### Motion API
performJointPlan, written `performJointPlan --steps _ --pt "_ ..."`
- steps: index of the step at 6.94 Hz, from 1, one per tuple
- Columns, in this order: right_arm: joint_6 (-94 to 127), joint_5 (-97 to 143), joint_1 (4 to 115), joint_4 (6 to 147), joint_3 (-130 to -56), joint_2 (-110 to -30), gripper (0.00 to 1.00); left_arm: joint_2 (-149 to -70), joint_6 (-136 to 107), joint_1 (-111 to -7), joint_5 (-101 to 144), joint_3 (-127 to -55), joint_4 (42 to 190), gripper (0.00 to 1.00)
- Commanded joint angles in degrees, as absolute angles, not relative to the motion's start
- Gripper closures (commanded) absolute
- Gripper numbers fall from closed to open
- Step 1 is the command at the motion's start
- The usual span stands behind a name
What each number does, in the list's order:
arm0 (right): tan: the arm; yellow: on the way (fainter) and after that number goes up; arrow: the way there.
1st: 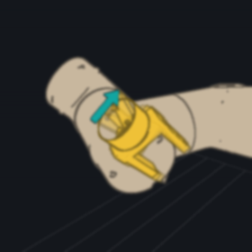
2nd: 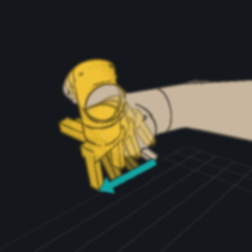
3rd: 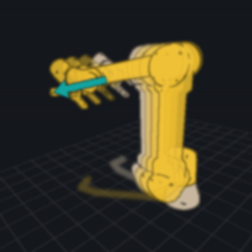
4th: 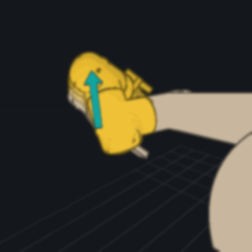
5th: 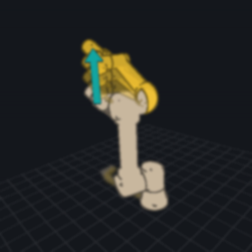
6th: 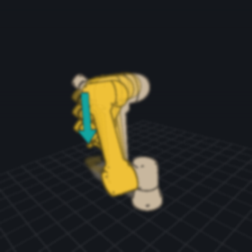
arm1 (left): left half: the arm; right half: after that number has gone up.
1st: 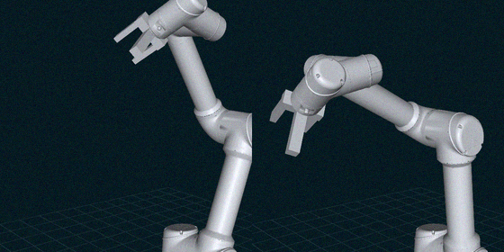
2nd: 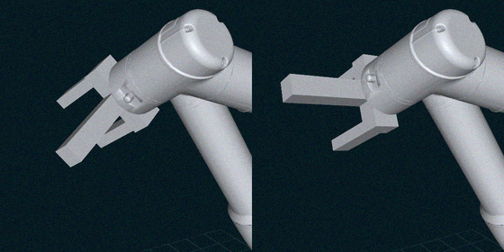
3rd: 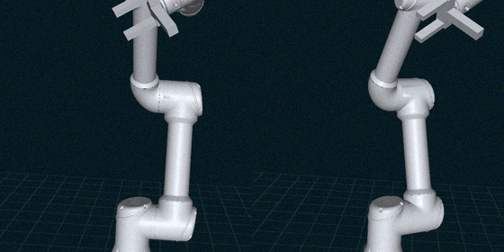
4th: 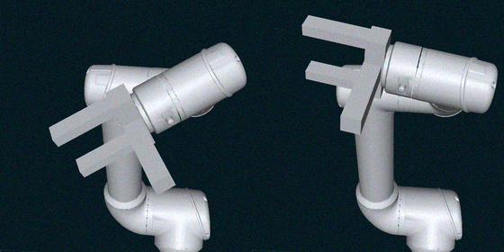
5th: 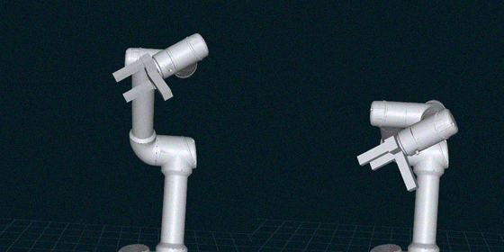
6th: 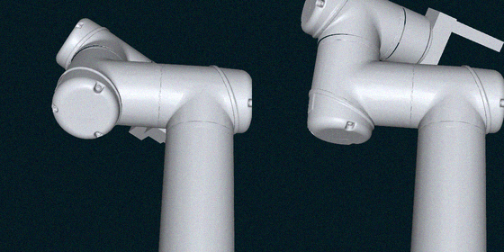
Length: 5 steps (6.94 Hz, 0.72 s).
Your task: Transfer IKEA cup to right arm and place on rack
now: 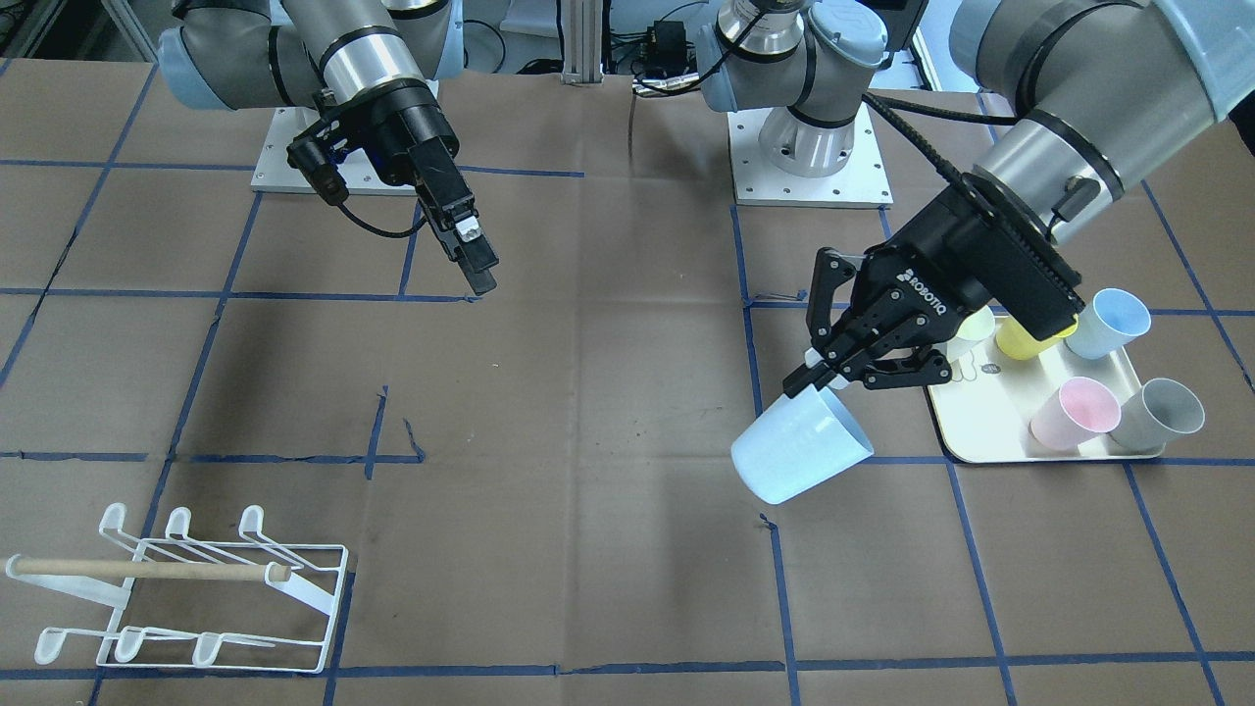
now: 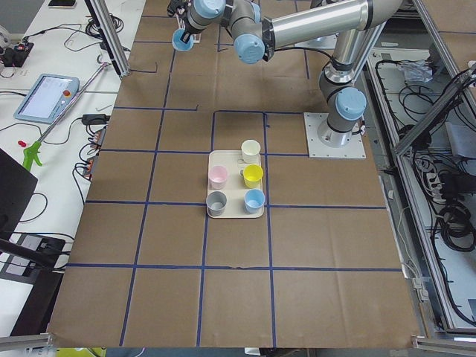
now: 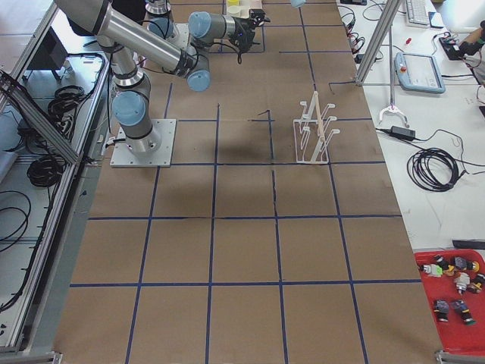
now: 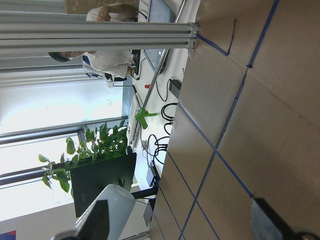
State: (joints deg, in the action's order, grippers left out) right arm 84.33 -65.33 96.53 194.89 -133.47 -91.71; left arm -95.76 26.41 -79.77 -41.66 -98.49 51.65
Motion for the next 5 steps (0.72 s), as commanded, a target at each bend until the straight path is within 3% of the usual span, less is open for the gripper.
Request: performJointPlan --steps 1,5 --pt "94.0 -65.4 99.0 195.0 -133.8 -91.1 0.00 -95.6 26.8 -80.2 -30.5 -106.8 32.7 1.00" --pt "99.0 -65.4 99.9 195.1 -133.0 -91.0 0.00 -93.7 25.2 -82.6 -25.1 -127.1 1.7 0.99"
